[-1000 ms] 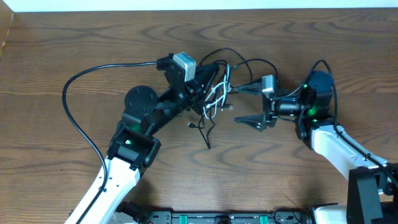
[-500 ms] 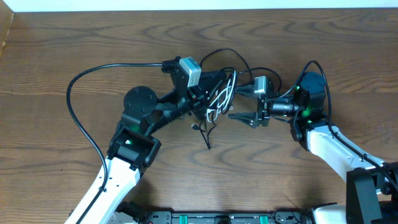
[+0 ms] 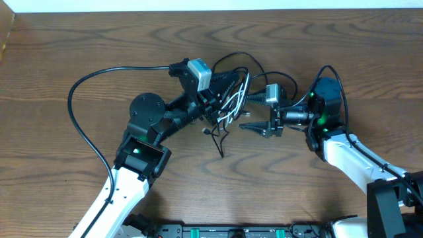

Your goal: Untangle cables

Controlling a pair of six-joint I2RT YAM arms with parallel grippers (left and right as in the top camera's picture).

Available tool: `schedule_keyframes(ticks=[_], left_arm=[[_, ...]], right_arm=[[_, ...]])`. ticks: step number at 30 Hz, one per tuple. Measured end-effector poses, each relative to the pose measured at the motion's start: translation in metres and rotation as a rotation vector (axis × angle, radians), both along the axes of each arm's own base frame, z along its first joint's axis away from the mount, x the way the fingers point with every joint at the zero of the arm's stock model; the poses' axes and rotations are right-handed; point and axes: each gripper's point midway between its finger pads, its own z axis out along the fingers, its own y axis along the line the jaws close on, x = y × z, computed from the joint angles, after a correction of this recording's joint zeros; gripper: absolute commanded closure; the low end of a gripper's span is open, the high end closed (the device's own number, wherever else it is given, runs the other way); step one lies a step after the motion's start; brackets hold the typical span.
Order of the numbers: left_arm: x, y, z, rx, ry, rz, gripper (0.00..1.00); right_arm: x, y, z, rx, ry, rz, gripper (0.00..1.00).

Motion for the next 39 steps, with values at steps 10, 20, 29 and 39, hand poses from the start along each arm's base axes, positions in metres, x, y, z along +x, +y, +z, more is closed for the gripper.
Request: schedule_keyframes(ticks=[10, 20, 29, 39], left_arm=[[0.014, 0.010, 0.000, -0.006, 0.007, 0.100, 0.92], [0.008, 0.006, -0.001, -0.014, 0.022, 0.058, 0.92], [-0.002, -0.002, -0.005, -0.002, 0.040, -0.016, 0.92], [-0.001, -0.001, -0.007, 0.004, 0.040, -0.010, 0.92]], right_arm=[[-0.007, 0.001, -0.001, 0.001, -0.024, 0.038, 0.44], [-0.011, 0.001, 0.000, 0.007, -0.063, 0.068, 0.26], [0.000, 0.000, -0.003, -0.013, -0.074, 0.005, 0.33], [0.003, 0.000, -0.003, -0.016, -0.085, -0.013, 0.28]])
